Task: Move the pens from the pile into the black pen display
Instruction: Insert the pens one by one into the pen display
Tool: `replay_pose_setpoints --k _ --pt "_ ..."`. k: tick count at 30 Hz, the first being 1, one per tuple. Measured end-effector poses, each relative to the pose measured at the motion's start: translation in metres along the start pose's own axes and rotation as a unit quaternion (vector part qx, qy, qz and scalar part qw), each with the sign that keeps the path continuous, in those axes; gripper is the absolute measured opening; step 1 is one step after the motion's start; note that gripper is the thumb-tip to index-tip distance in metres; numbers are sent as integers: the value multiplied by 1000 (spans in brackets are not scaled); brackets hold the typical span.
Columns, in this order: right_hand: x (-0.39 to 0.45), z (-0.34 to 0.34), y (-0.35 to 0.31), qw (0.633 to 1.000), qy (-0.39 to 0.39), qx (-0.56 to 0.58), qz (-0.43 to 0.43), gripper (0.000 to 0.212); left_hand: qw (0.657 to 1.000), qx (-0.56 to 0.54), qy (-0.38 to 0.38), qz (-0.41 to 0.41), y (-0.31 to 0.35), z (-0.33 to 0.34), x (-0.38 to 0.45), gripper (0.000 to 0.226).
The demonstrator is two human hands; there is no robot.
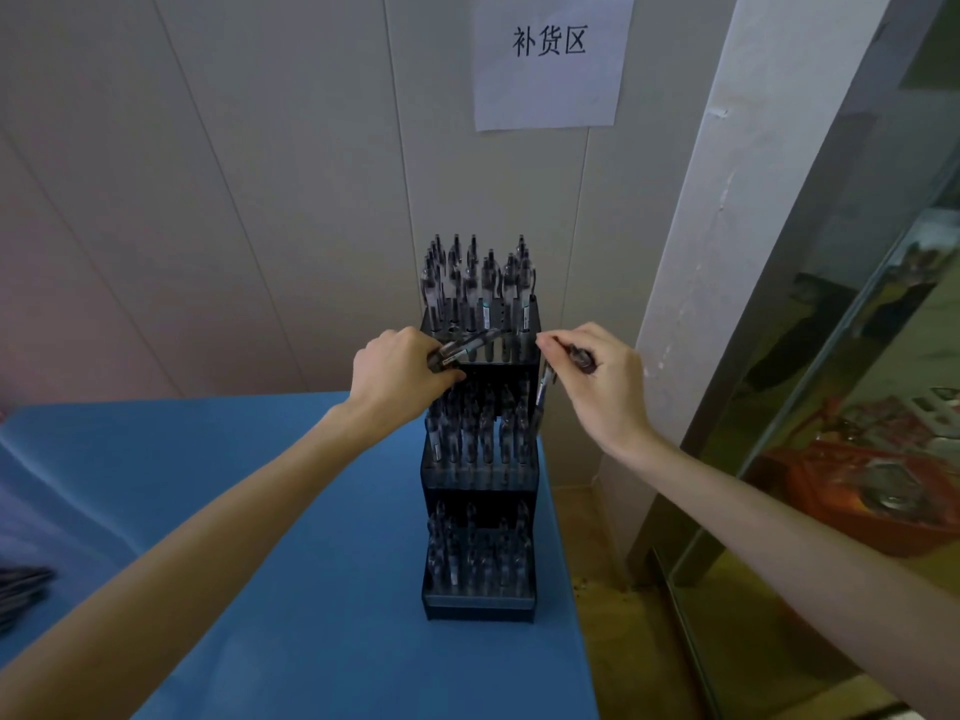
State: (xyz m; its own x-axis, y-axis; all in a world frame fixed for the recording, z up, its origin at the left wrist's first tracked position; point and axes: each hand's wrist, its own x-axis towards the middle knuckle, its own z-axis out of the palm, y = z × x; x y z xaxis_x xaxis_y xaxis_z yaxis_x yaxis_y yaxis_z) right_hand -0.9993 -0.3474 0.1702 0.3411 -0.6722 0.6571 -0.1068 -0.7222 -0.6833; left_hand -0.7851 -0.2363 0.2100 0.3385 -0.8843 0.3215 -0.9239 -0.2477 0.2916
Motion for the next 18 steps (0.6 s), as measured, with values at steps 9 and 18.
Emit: replay_pose_setpoints --k 9,18 --pt "-2 0 1 999 -27 -36 -31 20 999 29 1 30 -7 6 -6 49" --pt "-10 2 3 994 -71 -81 -35 23 999 14 23 36 -7 10 -13 58"
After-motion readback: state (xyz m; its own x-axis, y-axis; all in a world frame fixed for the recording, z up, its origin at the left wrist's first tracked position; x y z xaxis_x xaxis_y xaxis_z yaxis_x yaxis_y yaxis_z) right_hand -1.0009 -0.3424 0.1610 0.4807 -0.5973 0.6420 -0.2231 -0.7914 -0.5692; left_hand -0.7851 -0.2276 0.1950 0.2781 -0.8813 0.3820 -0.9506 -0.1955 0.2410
